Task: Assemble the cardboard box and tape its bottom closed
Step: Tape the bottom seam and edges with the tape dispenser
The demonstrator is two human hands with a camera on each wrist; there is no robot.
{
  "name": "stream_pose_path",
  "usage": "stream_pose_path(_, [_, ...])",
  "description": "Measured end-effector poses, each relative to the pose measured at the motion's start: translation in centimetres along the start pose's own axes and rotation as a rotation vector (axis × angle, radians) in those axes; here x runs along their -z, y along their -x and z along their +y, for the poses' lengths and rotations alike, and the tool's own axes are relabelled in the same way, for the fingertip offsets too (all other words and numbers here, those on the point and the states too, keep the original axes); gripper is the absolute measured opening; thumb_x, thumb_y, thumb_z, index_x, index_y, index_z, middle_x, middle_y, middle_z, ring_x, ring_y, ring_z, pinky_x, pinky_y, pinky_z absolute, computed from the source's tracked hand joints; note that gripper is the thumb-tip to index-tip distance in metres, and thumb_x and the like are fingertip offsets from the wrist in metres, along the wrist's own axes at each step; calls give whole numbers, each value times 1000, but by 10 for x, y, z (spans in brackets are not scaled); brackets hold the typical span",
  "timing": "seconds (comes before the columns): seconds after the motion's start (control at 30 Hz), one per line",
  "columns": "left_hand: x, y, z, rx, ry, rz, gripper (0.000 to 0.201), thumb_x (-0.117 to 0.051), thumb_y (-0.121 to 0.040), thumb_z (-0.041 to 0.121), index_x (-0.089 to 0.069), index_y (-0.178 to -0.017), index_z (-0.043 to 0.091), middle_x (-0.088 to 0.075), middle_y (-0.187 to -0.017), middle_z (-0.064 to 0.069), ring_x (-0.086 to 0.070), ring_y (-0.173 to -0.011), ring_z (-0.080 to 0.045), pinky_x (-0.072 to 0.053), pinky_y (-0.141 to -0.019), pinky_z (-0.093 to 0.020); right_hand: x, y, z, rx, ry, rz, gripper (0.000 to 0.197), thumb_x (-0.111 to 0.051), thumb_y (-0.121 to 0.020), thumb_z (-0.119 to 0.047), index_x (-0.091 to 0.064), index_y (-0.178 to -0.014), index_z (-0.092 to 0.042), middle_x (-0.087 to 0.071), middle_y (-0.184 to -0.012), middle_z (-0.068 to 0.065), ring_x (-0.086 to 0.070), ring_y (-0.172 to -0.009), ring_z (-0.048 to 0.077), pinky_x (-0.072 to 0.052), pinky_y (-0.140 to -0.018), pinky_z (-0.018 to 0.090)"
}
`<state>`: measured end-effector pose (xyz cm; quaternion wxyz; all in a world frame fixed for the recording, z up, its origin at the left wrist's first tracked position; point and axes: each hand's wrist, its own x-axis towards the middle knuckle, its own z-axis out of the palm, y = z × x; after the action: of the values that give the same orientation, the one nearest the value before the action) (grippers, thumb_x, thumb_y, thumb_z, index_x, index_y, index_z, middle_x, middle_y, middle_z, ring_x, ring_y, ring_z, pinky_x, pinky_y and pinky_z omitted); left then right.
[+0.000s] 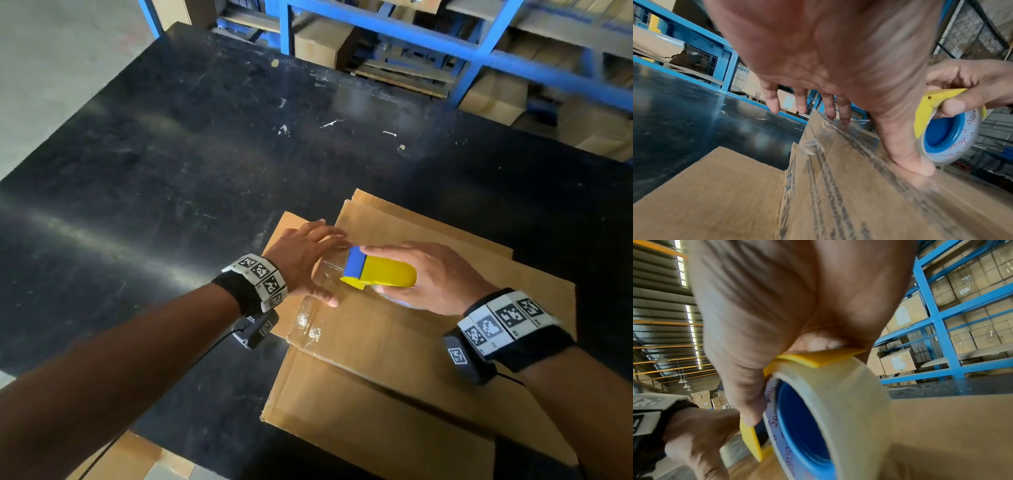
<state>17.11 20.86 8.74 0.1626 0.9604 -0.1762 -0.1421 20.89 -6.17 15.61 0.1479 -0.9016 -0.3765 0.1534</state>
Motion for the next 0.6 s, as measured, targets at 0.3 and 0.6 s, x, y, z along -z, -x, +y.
stream_pose_path(0.3, [1, 0, 3, 33, -77, -47, 116, -64, -58, 93, -21, -155, 49, -20, -167, 18, -16, -157, -27, -29, -120, -60, 37, 118, 71, -178, -6, -37, 80, -71, -75, -66, -31, -144, -64, -56, -89, -12, -58, -81, 6, -48, -69, 24])
stream_pose_path(0.6, [25, -5, 34, 128, -192, -132, 114, -76, -53, 83, -30, -151, 46, -29, -164, 12, -22, -154, -29, -30, -119, -61, 28, 170, 116, -222, -3, -66, 79, -61, -78, -68, -19, -145, -68, -52, -93, -13, -54, -82, 6, -50, -71, 29])
